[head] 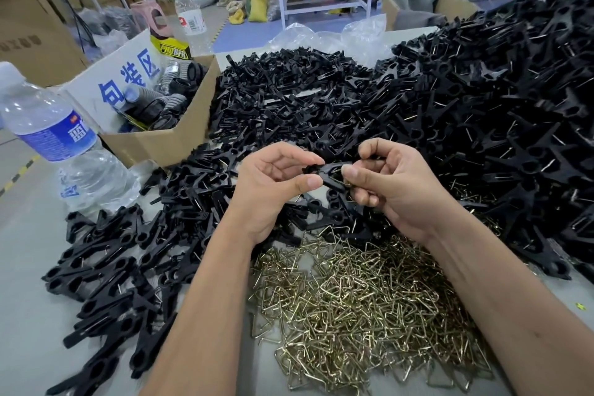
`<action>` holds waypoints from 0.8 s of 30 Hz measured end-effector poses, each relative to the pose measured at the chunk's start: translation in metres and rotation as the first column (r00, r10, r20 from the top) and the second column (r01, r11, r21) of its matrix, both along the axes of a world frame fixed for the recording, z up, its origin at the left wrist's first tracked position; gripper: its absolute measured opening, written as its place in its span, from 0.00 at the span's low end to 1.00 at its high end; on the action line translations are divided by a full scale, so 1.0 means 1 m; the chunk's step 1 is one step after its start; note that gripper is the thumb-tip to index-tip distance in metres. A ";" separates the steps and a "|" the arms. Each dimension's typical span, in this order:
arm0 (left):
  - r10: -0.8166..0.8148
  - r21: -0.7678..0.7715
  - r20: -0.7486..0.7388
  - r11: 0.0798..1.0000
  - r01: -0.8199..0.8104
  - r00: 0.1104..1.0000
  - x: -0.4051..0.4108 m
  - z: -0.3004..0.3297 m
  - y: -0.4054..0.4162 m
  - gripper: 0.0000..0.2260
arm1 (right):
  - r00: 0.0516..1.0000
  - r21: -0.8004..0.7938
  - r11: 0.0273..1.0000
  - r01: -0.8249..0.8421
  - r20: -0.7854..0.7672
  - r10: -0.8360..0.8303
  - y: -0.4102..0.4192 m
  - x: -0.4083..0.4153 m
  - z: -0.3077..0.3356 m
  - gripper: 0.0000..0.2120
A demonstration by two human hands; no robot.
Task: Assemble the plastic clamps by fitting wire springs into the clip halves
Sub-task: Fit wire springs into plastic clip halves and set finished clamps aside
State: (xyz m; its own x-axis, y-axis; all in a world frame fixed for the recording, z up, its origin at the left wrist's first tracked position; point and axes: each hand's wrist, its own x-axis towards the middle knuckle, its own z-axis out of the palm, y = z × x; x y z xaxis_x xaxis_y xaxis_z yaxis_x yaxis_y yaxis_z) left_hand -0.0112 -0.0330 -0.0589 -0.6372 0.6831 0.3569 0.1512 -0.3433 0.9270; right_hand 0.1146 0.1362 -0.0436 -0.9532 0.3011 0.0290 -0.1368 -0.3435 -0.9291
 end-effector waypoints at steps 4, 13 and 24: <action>-0.048 0.033 0.056 0.998 0.046 0.997 0.002 0.002 0.001 0.12 | 0.998 0.004 0.999 -0.032 -0.057 0.032 0.001 0.001 0.000 0.17; 0.035 0.279 0.279 0.953 -0.116 0.960 -0.012 0.008 -0.015 0.10 | 0.999 0.225 0.974 0.034 -0.045 -0.024 -0.009 -0.009 -0.005 0.14; 0.032 0.387 0.310 0.909 -0.156 0.950 -0.028 0.016 -0.039 0.06 | 0.893 0.715 0.544 -0.440 0.284 0.349 -0.041 -0.030 0.022 0.03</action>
State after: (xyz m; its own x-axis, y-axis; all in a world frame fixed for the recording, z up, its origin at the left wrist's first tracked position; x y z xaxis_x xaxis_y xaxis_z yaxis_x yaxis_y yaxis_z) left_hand -0.0395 -0.0720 -0.0430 -0.8084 0.4522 0.3769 -0.0521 -0.6927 0.7194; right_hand 0.0850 0.0950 -0.0215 -0.9809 -0.1910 -0.0366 -0.0596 0.4744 -0.8783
